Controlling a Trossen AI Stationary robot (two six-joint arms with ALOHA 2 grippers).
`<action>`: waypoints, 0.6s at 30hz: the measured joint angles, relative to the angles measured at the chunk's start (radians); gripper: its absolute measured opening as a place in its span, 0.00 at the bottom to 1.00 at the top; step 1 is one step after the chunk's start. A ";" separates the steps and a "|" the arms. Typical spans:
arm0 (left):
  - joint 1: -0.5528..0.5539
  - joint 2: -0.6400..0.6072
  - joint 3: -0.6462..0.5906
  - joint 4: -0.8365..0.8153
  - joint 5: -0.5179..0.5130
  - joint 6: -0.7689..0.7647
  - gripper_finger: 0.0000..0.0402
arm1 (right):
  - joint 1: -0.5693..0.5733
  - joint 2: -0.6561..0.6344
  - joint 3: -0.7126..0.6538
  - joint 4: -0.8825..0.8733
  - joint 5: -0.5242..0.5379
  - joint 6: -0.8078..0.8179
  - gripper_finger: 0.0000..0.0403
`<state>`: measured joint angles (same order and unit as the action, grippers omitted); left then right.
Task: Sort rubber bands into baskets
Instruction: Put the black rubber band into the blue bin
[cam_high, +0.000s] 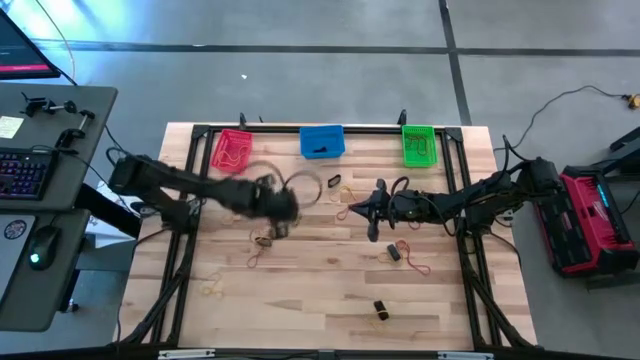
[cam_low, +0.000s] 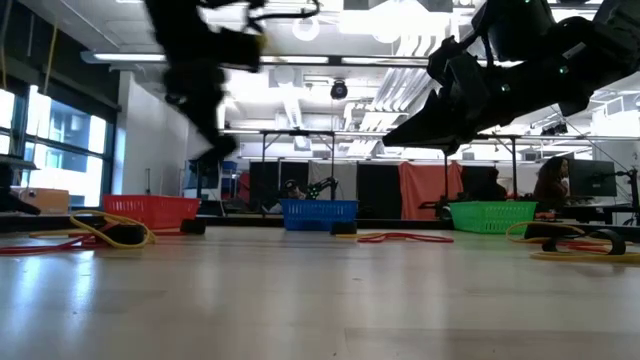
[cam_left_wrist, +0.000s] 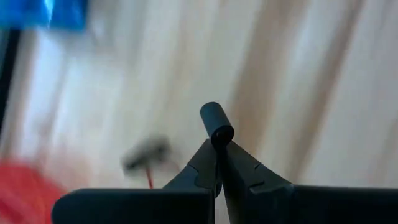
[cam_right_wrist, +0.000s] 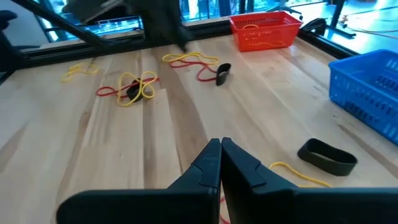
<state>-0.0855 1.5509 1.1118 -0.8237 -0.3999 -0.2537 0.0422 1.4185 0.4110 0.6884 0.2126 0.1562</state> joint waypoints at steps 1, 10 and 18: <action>0.035 0.000 0.000 0.050 0.006 0.054 0.00 | 0.000 0.000 0.000 0.000 0.007 0.000 0.00; 0.356 0.000 0.001 0.441 0.143 0.378 0.00 | 0.000 0.000 0.000 -0.005 0.019 0.000 0.00; 0.589 0.075 0.000 0.649 0.431 0.432 0.00 | 0.000 0.000 0.000 -0.006 0.024 -0.008 0.00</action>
<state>0.5034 1.6260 1.1122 -0.1750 0.0310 0.1788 0.0422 1.4182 0.4110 0.6820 0.2367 0.1486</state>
